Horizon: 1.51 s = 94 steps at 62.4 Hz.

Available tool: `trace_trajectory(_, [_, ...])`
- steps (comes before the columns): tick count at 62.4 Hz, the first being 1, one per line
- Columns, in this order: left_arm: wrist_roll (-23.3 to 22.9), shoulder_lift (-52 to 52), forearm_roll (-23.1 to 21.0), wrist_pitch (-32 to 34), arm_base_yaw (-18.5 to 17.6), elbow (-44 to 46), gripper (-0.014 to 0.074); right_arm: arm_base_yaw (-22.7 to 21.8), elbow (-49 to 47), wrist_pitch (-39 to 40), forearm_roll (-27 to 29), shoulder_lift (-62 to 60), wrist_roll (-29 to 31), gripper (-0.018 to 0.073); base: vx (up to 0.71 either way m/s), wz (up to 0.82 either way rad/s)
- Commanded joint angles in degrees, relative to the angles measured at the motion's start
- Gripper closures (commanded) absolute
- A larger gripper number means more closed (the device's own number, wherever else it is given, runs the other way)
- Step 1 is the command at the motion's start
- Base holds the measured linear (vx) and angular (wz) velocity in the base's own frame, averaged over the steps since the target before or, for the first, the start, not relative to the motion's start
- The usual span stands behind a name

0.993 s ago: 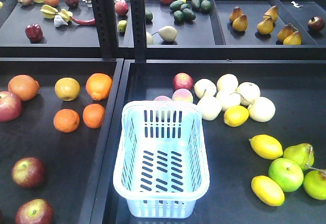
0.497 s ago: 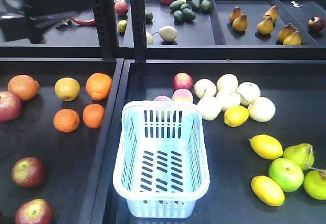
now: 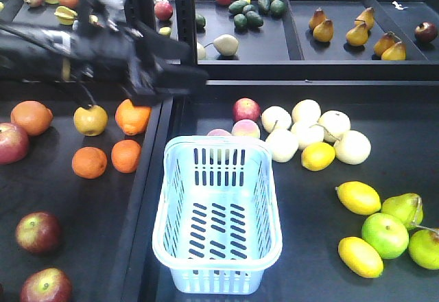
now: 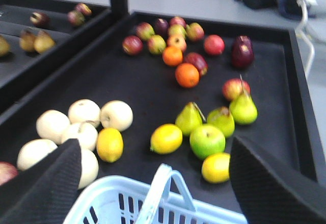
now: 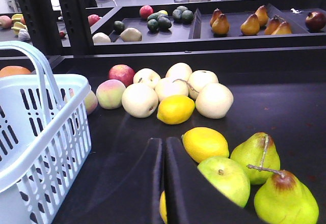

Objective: Pick three apples into basket with both arms
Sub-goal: 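Reach the left gripper over to the light-blue basket's handle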

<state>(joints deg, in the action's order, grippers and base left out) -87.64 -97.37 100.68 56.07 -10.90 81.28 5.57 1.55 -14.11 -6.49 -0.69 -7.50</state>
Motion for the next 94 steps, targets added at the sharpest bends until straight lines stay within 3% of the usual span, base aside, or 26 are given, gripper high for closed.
trace_trajectory(1, [3.64,-0.14,1.24,-0.72,-1.34,1.82,0.0042,0.06,0.82,4.20,-0.62,-0.67,0.44,0.0564,0.00,0.00])
trace_trajectory(10, [6.78,-3.48,1.24,-3.55,-1.82,1.82,0.0042,0.06,0.82,4.20,-0.62,-0.67,0.44,0.0564,0.00,0.00])
trace_trajectory(50, [7.61,-11.77,1.24,-0.33,-1.93,1.76,0.0042,0.06,0.82,4.20,-0.62,-0.67,0.44,0.0564,0.00,0.00])
trace_trajectory(59, [10.23,-14.48,1.24,-0.65,-1.93,1.76,0.0042,0.06,0.82,4.20,-0.62,-0.67,0.44,0.0564,0.00,0.00])
trace_trajectory(76, [10.46,-17.89,1.24,-0.14,-2.46,1.76,0.0042,0.06,0.82,4.20,-0.62,-0.67,0.44,0.0564,0.00,0.00])
trace_trajectory(85, [10.29,-18.01,1.24,-0.60,-2.46,1.76,0.0085,0.06,0.82,4.20,-0.62,-0.67,0.44,0.0564,0.00,0.00])
trace_trajectory(94, [10.12,-17.66,1.24,-0.87,-2.46,1.76,0.0228,0.06,0.82,4.20,-0.62,-0.67,0.44,0.0564,0.00,0.00])
